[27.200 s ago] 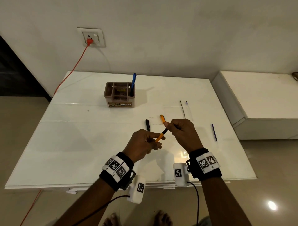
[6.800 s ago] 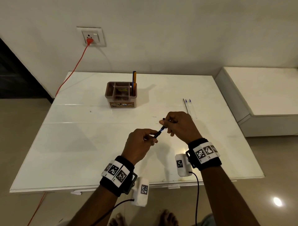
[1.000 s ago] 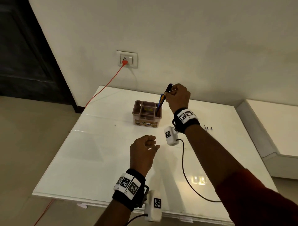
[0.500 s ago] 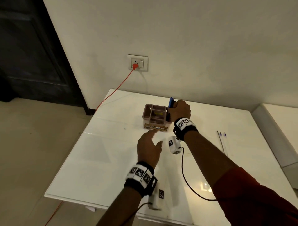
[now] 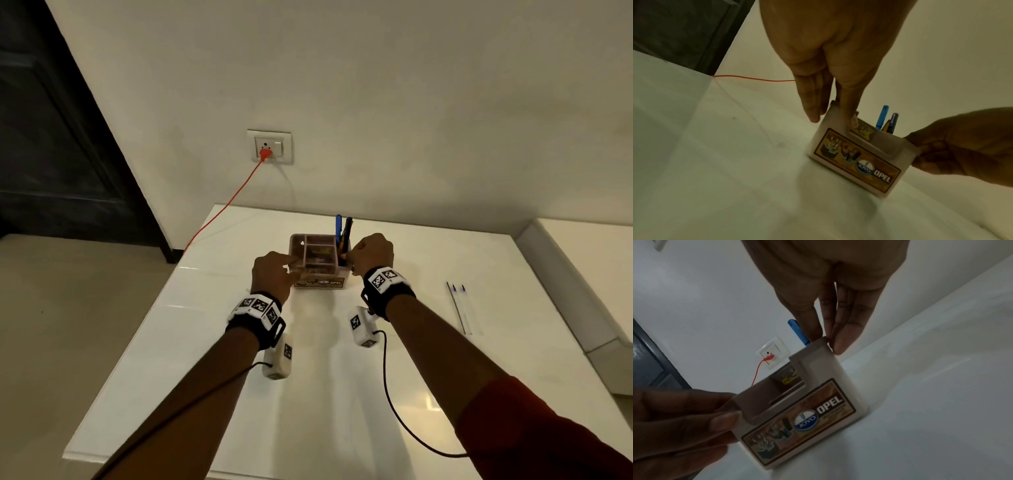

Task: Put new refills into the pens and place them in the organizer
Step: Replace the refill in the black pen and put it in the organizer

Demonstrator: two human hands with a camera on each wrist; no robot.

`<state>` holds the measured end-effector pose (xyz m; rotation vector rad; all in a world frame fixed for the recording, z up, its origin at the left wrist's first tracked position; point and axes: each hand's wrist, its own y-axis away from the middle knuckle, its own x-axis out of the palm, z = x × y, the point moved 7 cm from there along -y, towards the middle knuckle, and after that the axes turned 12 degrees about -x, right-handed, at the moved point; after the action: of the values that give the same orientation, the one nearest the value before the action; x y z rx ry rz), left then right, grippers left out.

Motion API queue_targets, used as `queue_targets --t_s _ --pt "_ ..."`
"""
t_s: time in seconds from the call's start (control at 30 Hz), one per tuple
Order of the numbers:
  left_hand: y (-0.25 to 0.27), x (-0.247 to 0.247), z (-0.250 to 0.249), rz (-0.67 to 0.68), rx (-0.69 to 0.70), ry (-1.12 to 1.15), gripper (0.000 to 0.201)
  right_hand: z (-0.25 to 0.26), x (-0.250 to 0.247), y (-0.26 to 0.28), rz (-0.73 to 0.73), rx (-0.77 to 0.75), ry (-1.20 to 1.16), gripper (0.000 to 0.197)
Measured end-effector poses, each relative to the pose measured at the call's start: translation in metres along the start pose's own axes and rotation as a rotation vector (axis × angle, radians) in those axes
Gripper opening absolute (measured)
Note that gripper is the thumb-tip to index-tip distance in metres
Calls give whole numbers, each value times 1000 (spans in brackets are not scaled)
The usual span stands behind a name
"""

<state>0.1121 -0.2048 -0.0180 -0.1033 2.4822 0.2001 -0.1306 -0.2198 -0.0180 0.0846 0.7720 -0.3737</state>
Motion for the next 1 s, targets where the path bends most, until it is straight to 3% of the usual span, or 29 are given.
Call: queue_targets --t_s 0.1,0.2,0.53,0.67,0.83,0.93,1.0 --pt "-6 11 -3 -33 78 -83 24 -2 -2 -6 -7 6 -18 26" --pt "-15 13 -9 -44 124 -114 22 -5 -4 -7 -7 17 -88 31" --pt "-36 15 -6 25 95 -121 33 -12 2 -2 -42 55 -227 39" --pt "-16 16 -9 -61 137 -183 49 -27 -4 12 -92 71 -233 49" --pt "57 32 -52 -200 282 -206 59 -79 -66 52 -119 121 8 31" --pt "113 86 -80 -86 478 -229 53 -124 -112 73 -143 179 113 36" --pt "137 130 -91 123 462 -206 52 -151 -134 79 -150 210 176 47"
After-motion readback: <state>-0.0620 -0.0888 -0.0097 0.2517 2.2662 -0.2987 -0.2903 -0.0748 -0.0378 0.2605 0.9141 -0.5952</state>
